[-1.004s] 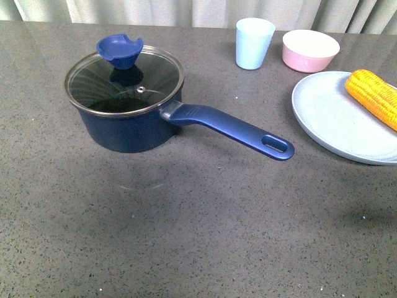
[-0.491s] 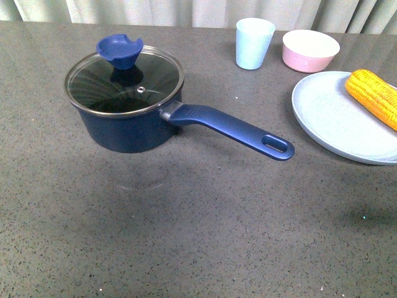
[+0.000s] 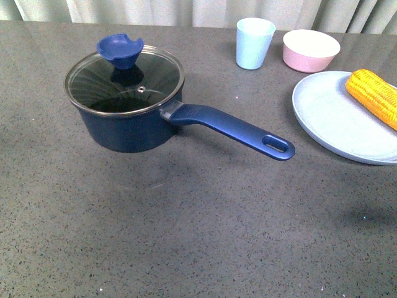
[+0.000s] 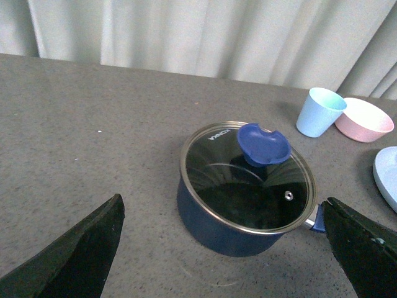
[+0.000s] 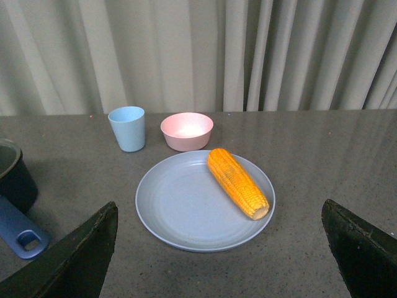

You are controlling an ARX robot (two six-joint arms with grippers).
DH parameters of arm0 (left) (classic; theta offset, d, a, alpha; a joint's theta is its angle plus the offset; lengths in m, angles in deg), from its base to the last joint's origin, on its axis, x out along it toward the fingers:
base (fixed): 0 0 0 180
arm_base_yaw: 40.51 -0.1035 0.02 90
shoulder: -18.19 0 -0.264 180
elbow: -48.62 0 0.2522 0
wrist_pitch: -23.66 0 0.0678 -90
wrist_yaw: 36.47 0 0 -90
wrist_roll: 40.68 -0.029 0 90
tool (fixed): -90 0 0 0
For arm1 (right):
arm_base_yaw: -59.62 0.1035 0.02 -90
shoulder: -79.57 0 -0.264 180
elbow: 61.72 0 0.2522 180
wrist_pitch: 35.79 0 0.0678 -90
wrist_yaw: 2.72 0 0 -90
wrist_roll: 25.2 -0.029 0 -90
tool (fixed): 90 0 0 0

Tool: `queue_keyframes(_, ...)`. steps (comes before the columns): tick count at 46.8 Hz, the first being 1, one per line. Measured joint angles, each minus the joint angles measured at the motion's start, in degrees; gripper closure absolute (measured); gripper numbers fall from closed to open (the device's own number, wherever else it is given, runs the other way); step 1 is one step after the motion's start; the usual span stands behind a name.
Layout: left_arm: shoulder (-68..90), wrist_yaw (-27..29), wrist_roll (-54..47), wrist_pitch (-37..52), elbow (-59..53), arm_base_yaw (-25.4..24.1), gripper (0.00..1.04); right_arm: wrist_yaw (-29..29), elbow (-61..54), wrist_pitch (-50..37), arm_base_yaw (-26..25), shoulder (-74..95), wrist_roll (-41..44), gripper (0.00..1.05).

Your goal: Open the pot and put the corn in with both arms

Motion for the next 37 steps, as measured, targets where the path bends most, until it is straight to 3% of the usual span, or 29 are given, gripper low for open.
queue_keyframes(17,26.97,1.95,0.02,6.21,14.4,7.39,0.09,0.0,0.0,0.0,0.0,0.0,0.0,0.09)
queue_keyframes(37,39.5,3.72,-0.22,6.47,25.68,10.27,0.09,0.0,0.0,0.0,0.0,0.0,0.0,0.09)
